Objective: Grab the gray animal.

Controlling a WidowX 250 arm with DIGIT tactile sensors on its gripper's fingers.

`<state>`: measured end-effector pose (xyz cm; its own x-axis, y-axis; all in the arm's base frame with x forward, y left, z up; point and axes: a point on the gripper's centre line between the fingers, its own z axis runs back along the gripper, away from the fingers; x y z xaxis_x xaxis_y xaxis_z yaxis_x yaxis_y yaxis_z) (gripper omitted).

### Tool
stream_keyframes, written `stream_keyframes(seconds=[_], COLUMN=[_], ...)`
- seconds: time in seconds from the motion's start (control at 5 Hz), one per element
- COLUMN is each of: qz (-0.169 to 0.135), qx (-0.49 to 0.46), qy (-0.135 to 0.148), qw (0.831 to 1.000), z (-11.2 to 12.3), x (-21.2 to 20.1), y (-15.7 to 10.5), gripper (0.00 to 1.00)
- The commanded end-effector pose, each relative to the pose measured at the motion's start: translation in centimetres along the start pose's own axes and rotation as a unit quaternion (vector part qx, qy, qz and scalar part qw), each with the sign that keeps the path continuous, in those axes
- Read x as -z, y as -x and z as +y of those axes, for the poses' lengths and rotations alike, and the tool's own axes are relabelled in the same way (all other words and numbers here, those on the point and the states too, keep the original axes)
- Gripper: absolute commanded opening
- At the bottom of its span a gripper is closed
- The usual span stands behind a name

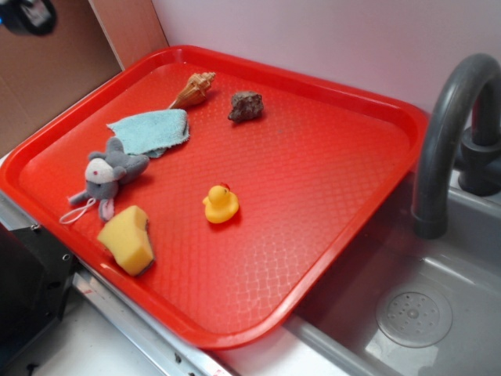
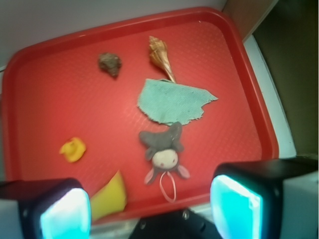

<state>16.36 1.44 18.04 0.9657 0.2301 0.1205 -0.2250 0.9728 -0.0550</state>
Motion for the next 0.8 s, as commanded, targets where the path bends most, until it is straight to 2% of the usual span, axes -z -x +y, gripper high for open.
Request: stream_keyframes(seconds=[0.0,0.2,0.6], qz=[0.036,0.061,0.088], qx=[0.02,0.033,0.03], qy=[-0.011,-0.004,-0.039], qw=[0.999,0.998,0.995], z=[0.2,0.0,0.6], x=[6.0,9.0,12.5], y=[-1.3,-1.0,-0.5], gripper=[1.0,1.0,1.0])
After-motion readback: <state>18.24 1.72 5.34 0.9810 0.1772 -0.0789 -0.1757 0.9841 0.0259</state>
